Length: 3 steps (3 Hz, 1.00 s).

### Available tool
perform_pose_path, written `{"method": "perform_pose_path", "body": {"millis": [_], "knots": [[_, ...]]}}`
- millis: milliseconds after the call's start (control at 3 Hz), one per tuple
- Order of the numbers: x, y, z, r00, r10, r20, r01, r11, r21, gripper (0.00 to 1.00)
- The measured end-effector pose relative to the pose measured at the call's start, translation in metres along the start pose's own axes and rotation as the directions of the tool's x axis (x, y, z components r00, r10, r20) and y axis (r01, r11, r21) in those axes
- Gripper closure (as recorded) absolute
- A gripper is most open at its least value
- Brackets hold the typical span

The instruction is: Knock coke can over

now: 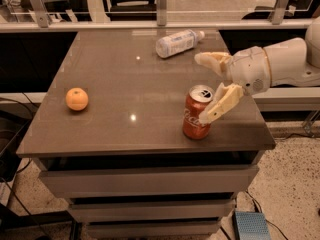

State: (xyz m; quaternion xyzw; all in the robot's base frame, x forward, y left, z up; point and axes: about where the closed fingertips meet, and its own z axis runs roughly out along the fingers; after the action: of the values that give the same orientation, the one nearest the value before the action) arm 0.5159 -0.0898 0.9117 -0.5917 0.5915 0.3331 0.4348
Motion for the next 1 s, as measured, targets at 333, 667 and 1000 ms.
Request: {"method": "perform_pose_path", "body": {"millis": [333,667,1000], "knots": [[-0.023,0.001,0.032,0.999,-0.034,0.038,0.036,0.9986,-0.04,0.0],[-0.054,-0.001,0.066,0.993,-0.075,0.097,0.082,0.9943,-0.068,0.0],[-0.085,-0.008,0.094,0.982,-0.102,0.158,0.116,0.9901,-0.079,0.0]]}}
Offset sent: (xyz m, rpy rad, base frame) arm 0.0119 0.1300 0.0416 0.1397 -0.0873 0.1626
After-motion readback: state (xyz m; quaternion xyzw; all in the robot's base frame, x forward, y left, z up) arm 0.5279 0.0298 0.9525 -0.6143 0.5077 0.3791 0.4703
